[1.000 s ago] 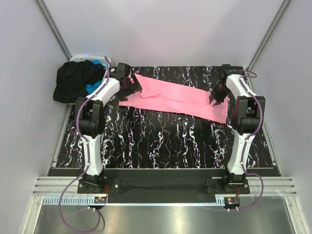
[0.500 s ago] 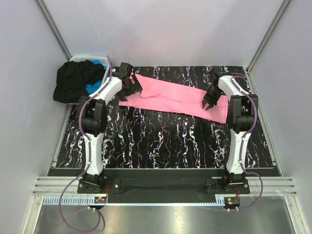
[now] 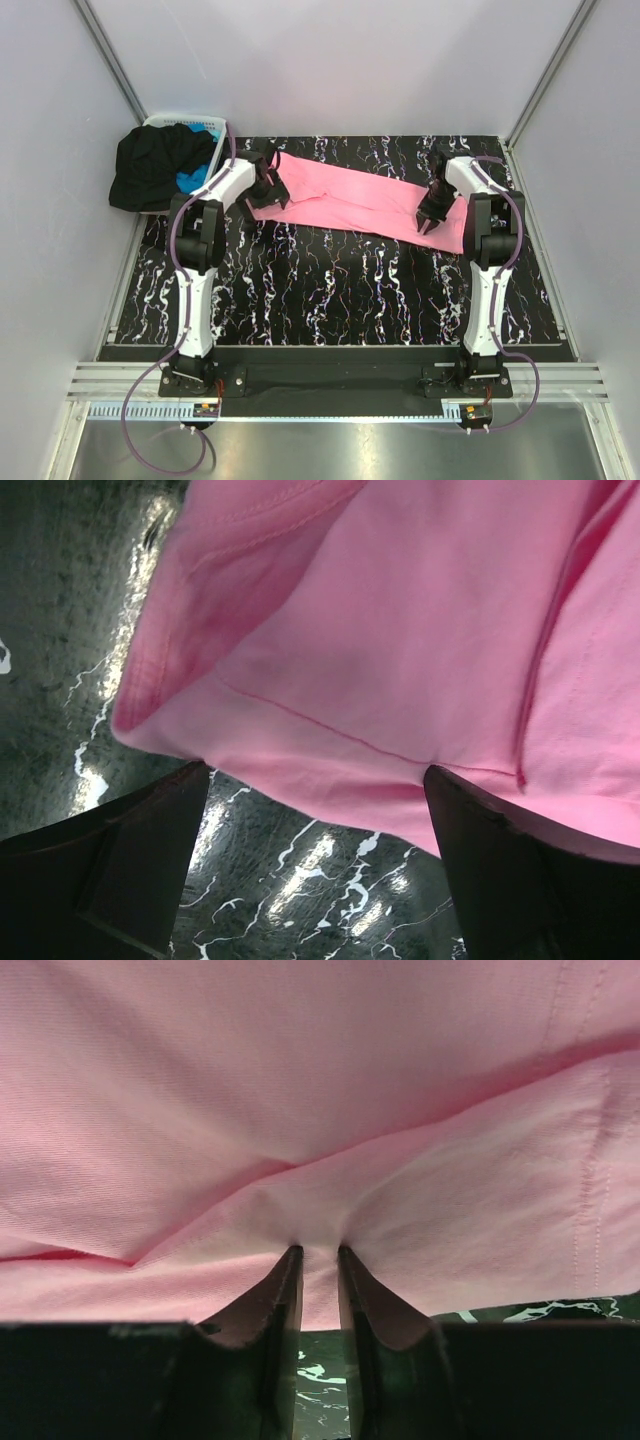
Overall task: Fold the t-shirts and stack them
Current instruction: Fold the tshirt
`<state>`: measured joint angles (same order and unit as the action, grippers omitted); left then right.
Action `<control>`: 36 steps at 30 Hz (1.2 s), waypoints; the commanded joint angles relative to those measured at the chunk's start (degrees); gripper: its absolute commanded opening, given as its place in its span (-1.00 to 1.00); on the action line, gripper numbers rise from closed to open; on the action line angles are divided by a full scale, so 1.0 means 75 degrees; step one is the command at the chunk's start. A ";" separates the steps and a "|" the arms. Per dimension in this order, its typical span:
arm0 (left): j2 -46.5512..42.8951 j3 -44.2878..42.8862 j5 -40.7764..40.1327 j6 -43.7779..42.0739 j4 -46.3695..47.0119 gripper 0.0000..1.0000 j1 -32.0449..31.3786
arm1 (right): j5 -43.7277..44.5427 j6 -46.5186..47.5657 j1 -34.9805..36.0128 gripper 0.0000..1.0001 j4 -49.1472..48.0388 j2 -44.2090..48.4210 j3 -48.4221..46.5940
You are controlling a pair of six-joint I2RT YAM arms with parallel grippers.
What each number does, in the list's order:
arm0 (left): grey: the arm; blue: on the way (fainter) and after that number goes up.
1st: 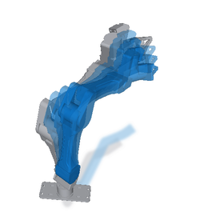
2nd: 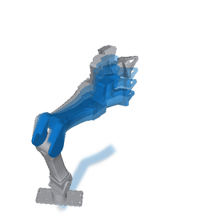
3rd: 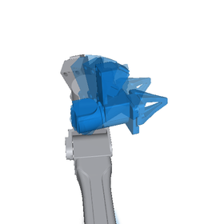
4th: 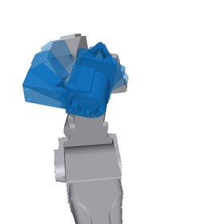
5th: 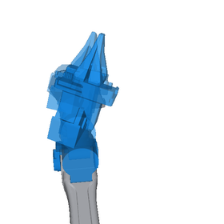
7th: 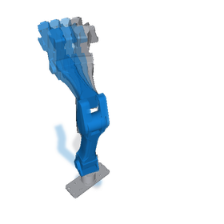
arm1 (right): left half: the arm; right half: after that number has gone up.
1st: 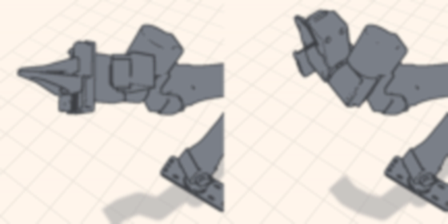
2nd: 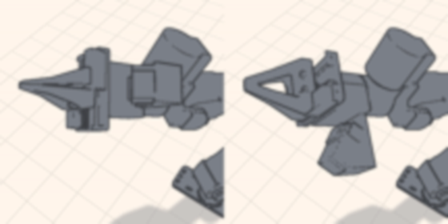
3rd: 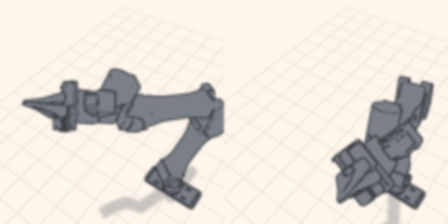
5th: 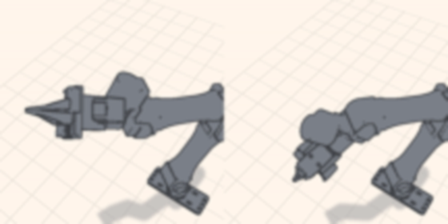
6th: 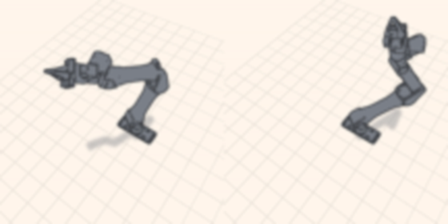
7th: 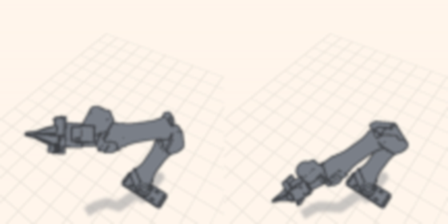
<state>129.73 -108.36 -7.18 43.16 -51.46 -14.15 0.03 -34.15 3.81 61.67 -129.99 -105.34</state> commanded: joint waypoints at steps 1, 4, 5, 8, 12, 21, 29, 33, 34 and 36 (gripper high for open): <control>-0.0036 -0.0143 -0.0320 0.0058 -0.0427 0.88 0.0012 | 0.0312 -0.0005 0.0007 -0.46 0.0367 0.0036 -0.0111; -0.0083 0.0126 -0.0367 0.0058 -0.0720 0.88 0.0012 | 0.0405 -0.0075 -0.0005 -0.49 0.0414 0.0094 0.0076; -0.0176 0.0243 -0.0390 0.0070 -0.0790 0.88 0.0000 | 0.0406 -0.0099 0.0007 -0.49 0.0426 0.0106 0.0123; -0.0456 0.0829 -0.0437 0.0093 -0.0837 0.88 0.0012 | 0.0383 -0.0146 0.0007 -0.54 0.0449 0.0188 0.0369; -0.0762 0.1555 -0.0449 0.0058 -0.0861 0.88 0.0012 | 0.0359 -0.0192 -0.0005 -0.59 0.0449 0.0258 0.0697; -0.1535 0.3218 -0.0495 0.0023 -0.0873 0.89 -0.0047 | 0.0394 -0.0321 0.0007 -0.65 0.0344 0.0797 0.1552; -0.2520 0.4182 -0.0531 0.0094 -0.0814 0.89 -0.0093 | 0.0312 -0.0450 0.0007 -0.70 0.0086 0.1453 0.2455; -0.3011 0.3808 -0.0461 0.0047 -0.0849 0.89 -0.0140 | 0.0335 -0.0415 -0.0005 -0.72 0.0063 0.1617 0.2362; -0.3268 0.3702 -0.0472 0.0058 -0.0849 0.89 -0.0164 | 0.0382 -0.0380 0.0007 -0.71 0.0028 0.1653 0.2338; -0.3480 0.3410 -0.0519 0.0070 -0.0849 0.90 -0.0176 | 0.0487 -0.0310 0.0007 -0.72 0.0027 0.1735 0.2210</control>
<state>109.45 -78.52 -8.95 44.16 -56.84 -15.29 0.40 -36.93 3.86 62.61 -120.60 -87.72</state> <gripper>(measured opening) 0.945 0.145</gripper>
